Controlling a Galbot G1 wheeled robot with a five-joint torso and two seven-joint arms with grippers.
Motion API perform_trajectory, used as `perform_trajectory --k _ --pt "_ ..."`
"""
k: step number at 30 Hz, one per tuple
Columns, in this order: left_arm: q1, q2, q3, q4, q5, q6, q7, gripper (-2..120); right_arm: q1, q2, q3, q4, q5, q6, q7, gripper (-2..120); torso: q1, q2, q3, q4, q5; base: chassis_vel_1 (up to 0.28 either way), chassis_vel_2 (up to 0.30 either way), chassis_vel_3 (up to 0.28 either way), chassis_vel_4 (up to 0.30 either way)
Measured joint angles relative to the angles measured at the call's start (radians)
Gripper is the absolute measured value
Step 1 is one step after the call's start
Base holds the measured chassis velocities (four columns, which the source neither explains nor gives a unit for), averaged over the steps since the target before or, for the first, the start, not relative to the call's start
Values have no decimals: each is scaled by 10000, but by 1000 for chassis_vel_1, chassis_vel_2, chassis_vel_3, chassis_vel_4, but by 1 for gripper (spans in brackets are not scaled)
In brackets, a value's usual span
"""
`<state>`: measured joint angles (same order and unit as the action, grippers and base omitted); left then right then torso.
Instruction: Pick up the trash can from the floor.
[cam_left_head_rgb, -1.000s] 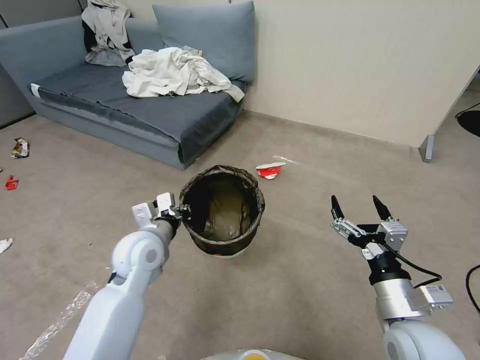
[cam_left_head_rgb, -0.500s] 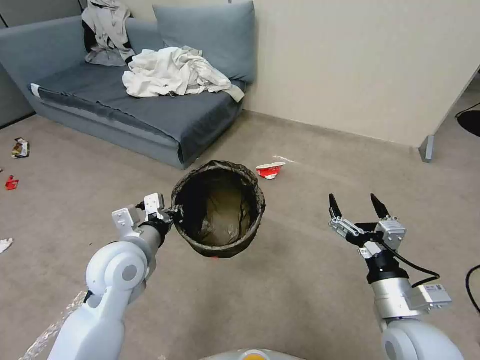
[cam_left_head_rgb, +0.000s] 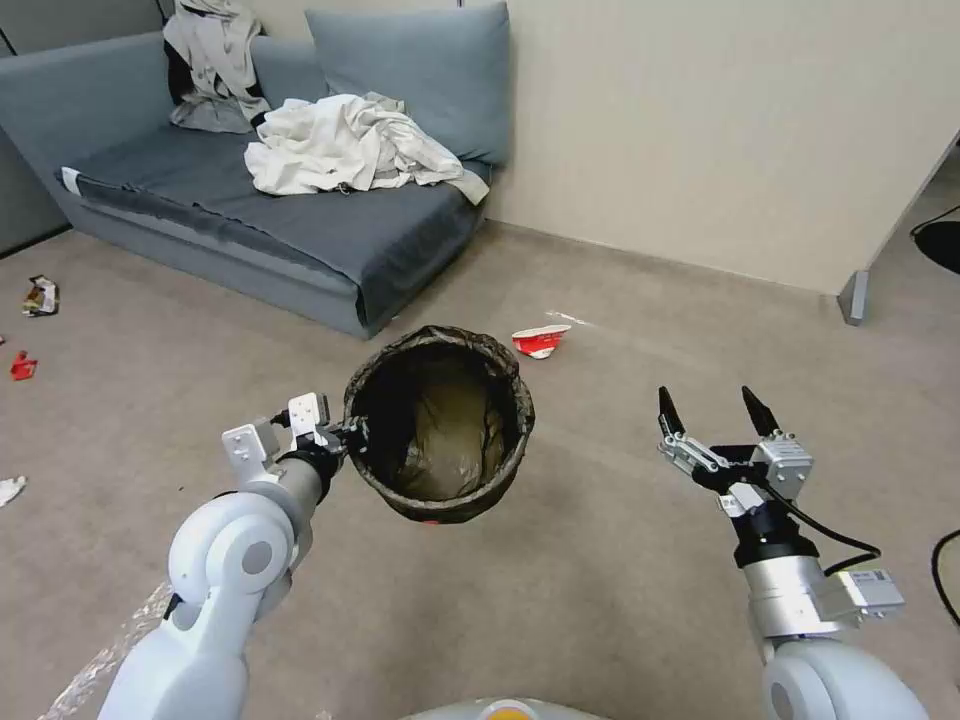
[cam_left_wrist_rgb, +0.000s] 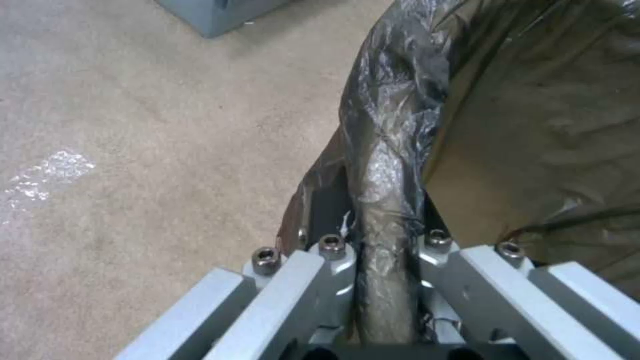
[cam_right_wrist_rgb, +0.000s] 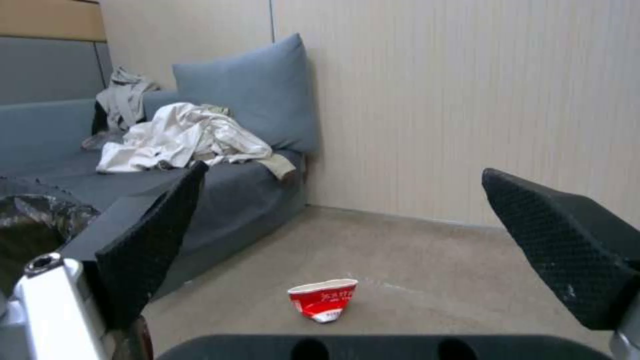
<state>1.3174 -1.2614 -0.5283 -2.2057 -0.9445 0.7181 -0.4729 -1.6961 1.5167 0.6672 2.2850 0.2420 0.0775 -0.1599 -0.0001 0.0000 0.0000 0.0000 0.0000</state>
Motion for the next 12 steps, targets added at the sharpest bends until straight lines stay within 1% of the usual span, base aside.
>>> perform_trajectory --k 12 --pt "-112 4 58 98 -4 -10 33 2 -43 27 5 76 -48 -1 -6 100 0 0 0 0 0 0 0 0 0"
